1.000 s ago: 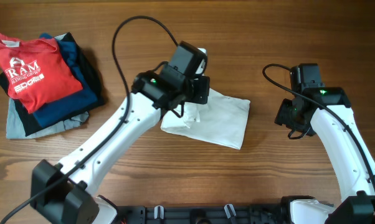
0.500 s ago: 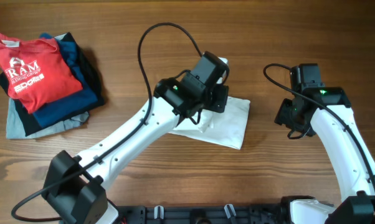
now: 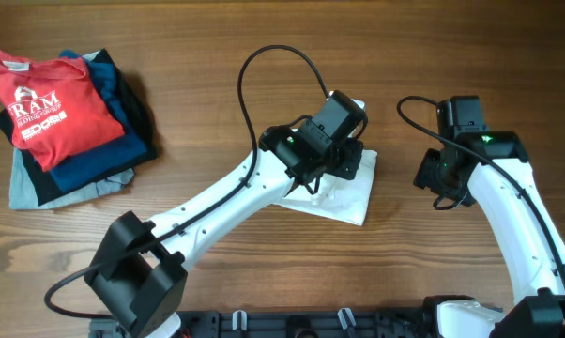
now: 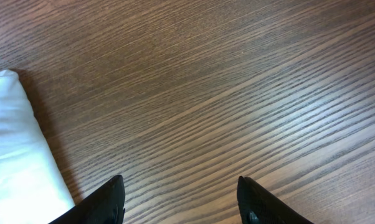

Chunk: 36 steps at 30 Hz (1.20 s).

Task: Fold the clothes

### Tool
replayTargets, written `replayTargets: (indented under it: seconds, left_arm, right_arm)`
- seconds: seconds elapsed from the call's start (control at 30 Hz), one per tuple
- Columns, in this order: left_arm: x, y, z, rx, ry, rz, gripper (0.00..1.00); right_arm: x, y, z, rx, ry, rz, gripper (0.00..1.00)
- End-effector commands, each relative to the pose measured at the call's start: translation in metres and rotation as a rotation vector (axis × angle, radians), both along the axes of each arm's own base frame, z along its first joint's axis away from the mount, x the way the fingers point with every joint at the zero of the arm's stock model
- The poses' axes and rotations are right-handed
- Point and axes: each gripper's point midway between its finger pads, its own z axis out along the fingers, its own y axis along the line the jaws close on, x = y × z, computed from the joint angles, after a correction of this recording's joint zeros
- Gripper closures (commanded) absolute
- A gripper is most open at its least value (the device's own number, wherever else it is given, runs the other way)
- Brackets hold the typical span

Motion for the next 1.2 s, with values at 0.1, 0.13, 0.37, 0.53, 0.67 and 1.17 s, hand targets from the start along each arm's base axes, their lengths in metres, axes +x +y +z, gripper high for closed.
replayTargets:
  seconds: [0.1, 0.13, 0.37, 0.53, 0.67, 1.17]
  left_arm:
    - [-0.003, -0.011, 0.001, -0.037, 0.022, -0.023, 0.76]
    - [-0.006, -0.015, 0.003, -0.058, 0.034, -0.04, 0.72]
    - [-0.013, -0.023, 0.007, -0.096, 0.036, -0.132, 0.69]
    - [0.012, 0.018, -0.005, 0.024, 0.027, -0.002, 0.71]
    - [0.03, 0.056, -0.016, 0.095, 0.06, 0.131, 0.75]
    - [-0.019, 0.03, -0.103, 0.148, 0.372, 0.092, 0.83]
  right_arm:
    - [-0.001, -0.002, 0.0, -0.008, -0.004, -0.021, 0.41]
    - [-0.001, -0.002, 0.0, -0.008, -0.004, -0.021, 0.41]
    - [0.0, -0.002, 0.0, -0.007, -0.006, -0.021, 0.41]
    - [0.003, 0.005, -0.001, 0.029, -0.011, 0.019, 0.41]
    - [0.014, 0.029, -0.001, 0.146, -0.045, 0.161, 0.41]
    - [0.013, 0.029, -0.001, 0.148, -0.041, 0.161, 0.41]
